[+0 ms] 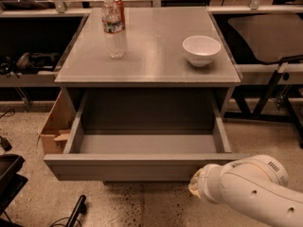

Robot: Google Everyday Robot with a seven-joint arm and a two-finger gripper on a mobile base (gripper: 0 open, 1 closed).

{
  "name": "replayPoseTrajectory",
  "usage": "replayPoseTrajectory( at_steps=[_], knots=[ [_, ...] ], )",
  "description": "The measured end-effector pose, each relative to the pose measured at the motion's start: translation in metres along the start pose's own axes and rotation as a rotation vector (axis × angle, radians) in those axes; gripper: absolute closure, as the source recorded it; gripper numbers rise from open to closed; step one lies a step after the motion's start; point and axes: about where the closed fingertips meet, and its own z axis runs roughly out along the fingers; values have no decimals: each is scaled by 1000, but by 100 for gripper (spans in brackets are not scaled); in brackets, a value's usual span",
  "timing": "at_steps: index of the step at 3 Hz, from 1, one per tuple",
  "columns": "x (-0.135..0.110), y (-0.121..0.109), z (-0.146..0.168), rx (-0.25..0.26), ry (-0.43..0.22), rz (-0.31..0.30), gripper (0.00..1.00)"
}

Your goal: Close top drawer

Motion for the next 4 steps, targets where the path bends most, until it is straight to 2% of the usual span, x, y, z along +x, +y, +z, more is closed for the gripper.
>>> replayPoseTrajectory(
  at_steps=[1,2,4],
  knots=[
    [-3,-33,13,36,-14,-14,100],
    [-3,-31,12,36,-14,-14,100],
    [-9,-92,33,92,-35,-38,100]
  ],
)
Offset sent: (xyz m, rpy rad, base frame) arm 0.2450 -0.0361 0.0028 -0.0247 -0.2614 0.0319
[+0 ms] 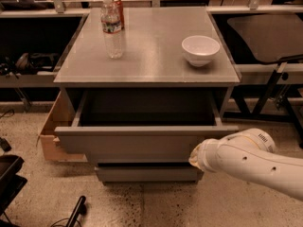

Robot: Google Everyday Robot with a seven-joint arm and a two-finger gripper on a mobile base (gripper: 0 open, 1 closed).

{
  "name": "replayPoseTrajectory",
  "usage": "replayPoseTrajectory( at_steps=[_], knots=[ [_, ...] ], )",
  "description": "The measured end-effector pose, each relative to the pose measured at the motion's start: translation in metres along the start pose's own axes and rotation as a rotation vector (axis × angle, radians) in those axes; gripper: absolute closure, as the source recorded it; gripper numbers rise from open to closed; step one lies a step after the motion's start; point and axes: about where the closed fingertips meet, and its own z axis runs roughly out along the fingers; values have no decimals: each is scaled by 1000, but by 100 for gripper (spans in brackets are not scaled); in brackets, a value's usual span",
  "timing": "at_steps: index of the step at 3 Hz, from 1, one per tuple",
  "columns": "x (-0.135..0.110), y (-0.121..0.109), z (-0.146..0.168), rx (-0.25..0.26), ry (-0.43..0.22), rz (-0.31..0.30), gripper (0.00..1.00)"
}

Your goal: Close top drawer

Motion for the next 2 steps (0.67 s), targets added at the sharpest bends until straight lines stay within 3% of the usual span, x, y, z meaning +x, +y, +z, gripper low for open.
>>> replayPoseTrajectory(
  at_steps=[2],
  knots=[
    [-10,-67,37,41,-27,-19,100]
  ],
)
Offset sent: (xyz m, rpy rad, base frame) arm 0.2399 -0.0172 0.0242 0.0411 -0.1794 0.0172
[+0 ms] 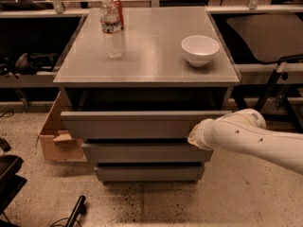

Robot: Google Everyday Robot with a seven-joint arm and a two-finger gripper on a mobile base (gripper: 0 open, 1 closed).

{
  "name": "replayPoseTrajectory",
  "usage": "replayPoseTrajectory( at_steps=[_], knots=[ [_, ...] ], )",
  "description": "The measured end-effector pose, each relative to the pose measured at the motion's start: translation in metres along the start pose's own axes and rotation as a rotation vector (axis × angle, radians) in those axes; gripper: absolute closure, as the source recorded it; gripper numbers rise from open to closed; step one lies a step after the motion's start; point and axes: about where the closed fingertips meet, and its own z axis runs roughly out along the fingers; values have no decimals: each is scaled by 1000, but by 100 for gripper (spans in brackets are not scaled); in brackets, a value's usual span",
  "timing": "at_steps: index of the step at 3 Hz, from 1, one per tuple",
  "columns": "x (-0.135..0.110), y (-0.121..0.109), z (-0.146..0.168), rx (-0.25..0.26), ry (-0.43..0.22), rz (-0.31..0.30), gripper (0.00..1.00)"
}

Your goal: Close top drawer

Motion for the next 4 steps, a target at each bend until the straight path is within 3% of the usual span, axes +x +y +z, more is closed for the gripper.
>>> replayPoseTrajectory(
  at_steps=[1,2,3,4],
  knots=[
    [-6,-33,12,27,-15,-4,100],
    [-3,-49,33,15,-6,-20,100],
    [-4,-53,32,23,-9,-21,82],
    [-4,-53,33,22,-10,-20,51]
  ],
)
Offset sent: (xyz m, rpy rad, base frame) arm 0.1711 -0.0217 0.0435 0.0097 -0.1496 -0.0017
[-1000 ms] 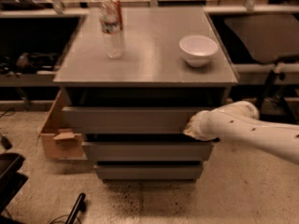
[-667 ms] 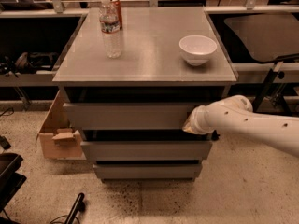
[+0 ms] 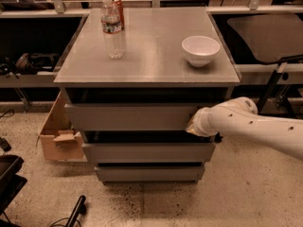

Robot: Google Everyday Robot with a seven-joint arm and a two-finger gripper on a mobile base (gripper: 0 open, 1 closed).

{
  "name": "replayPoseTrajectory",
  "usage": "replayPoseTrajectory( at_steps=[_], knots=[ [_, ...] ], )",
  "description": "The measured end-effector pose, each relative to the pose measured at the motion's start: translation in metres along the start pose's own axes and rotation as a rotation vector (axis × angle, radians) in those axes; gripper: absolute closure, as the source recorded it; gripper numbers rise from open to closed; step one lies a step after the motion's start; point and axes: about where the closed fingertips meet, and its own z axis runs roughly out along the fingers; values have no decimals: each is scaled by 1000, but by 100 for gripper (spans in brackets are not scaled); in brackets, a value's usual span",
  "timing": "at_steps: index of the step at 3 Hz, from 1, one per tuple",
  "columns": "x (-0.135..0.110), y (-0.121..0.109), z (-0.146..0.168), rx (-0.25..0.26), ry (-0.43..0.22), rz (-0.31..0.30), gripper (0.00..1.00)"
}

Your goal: Close top drawer

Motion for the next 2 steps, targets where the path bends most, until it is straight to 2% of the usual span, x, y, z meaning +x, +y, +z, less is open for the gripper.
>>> replayPoseTrajectory(
  at_steps=[1,2],
  knots=[
    [0,0,0,0,0,0,28],
    [-4,31,-23,-51,-20,-22,29]
  ],
)
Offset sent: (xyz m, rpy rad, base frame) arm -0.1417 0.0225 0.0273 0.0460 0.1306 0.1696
